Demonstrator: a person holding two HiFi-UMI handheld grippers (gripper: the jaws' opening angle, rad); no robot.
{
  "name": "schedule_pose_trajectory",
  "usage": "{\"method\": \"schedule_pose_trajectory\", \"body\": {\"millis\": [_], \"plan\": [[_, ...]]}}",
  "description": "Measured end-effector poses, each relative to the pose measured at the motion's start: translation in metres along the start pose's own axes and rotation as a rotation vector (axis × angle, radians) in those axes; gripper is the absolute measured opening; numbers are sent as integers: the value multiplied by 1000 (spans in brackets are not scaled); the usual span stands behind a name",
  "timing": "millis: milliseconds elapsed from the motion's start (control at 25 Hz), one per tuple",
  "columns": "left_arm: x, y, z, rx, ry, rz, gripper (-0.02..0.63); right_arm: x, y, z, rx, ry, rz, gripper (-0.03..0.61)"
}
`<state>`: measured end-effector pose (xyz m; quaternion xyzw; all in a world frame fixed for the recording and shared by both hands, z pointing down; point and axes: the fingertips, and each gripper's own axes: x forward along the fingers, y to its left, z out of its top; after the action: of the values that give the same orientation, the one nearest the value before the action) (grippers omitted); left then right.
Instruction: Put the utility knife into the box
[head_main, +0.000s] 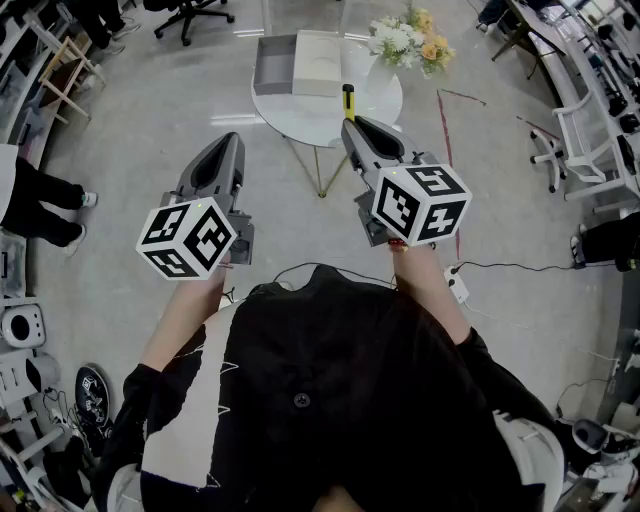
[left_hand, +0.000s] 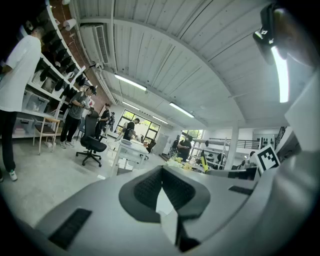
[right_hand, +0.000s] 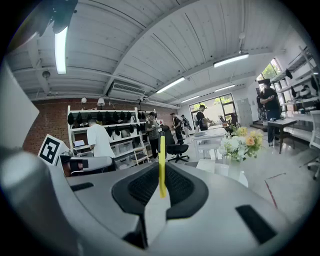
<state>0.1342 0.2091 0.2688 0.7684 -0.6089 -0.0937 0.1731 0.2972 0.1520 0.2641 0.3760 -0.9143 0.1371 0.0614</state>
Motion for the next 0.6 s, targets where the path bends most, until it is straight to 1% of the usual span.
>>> {"method": "schedule_pose_trajectory", "body": {"millis": [200,400,480,600], "plan": [[-1,7,7,-5,-3,-12,11,6,5,1,1,-2,-13,43],[-3,22,17,-11,-8,-31,11,15,12,3,13,-9,-47,43],[-4,28,17,-14,0,-46,11,18,16,1,14,-11,-59,43],[-6,30,11,-26,14,-90,11,19,20,-11,26,-10,-73,43]]}}
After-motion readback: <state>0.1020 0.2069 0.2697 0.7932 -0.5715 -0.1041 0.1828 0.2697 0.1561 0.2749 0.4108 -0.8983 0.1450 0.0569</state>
